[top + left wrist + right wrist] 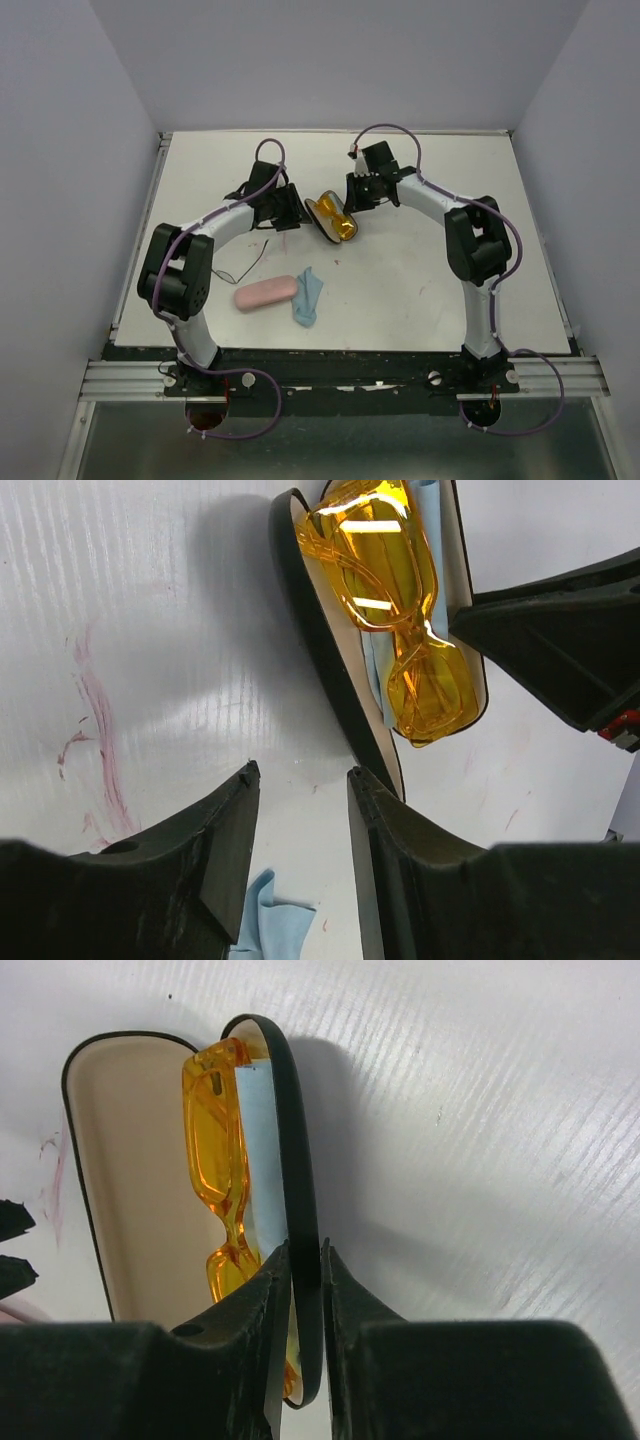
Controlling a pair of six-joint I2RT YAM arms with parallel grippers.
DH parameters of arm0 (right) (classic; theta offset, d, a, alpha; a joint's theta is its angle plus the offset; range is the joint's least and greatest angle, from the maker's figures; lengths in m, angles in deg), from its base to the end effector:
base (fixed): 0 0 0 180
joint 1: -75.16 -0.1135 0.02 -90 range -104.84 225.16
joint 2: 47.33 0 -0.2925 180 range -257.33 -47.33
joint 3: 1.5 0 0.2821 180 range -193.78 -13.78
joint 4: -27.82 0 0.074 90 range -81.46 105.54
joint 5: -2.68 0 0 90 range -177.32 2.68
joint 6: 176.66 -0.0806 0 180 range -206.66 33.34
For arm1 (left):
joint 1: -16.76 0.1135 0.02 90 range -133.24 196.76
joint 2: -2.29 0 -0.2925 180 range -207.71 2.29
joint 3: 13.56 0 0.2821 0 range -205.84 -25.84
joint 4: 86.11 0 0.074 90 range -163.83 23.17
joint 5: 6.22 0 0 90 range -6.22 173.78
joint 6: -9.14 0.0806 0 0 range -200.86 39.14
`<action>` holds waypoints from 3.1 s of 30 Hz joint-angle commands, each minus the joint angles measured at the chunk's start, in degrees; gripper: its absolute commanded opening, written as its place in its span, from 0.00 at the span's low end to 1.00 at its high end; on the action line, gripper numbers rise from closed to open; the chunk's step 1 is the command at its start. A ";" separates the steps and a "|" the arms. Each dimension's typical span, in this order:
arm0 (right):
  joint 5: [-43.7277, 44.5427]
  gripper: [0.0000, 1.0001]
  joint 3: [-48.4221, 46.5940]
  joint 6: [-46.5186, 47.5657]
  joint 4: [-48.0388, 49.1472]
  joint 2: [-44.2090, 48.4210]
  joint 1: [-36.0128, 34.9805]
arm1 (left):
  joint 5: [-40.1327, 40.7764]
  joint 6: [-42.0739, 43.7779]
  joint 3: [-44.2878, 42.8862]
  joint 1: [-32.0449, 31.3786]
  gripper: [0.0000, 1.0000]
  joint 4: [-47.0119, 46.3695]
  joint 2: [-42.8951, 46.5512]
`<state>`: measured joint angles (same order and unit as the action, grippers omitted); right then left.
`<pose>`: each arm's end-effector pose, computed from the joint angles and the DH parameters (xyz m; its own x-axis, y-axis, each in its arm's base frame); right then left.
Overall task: Organize the sunglasses
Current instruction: Close the case with sunglasses at the center of the board.
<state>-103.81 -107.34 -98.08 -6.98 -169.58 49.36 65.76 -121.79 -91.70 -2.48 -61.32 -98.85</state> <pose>0.4775 0.2563 0.1633 -0.8022 -0.1769 -0.5703 -0.4270 0.8375 0.3409 0.4048 -0.1677 0.1787 -0.8622 -0.3589 -0.3575 -0.0731 0.7865 -0.6133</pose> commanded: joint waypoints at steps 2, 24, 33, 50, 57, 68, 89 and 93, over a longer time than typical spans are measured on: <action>-2.14 0.23 2.15 -1.41 2.22 -0.88 0.66 | -0.70 -0.91 -3.74 -0.53 0.48 1.28 -3.00; -6.89 0.12 13.14 -4.14 12.06 2.90 1.37 | -5.18 -0.03 -15.08 -4.48 0.49 3.57 -12.14; -9.08 0.09 15.68 -4.66 14.70 4.22 1.28 | -4.13 0.06 -22.36 -7.65 0.53 12.17 -17.94; -8.73 0.27 21.57 -13.27 19.71 10.63 3.30 | 3.25 2.17 -36.17 -9.93 0.54 30.90 -25.68; -11.18 0.41 25.17 -18.81 23.74 12.92 7.60 | 2.91 3.22 -40.39 -10.64 0.58 33.63 -27.88; -11.11 0.56 27.99 -21.28 25.16 14.68 10.42 | -1.75 3.22 -43.82 -11.34 0.64 30.03 -27.80; -8.91 0.24 35.55 -24.53 26.04 13.89 14.82 | -2.64 1.11 -52.85 -14.32 0.65 23.50 -31.73; -5.05 0.21 36.51 -23.65 23.67 14.15 15.34 | 3.68 3.22 -59.19 -16.70 0.65 30.89 -35.96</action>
<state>-113.19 -72.41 -122.48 18.70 -156.19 64.05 64.36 -120.72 -145.71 -16.21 -37.74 -130.24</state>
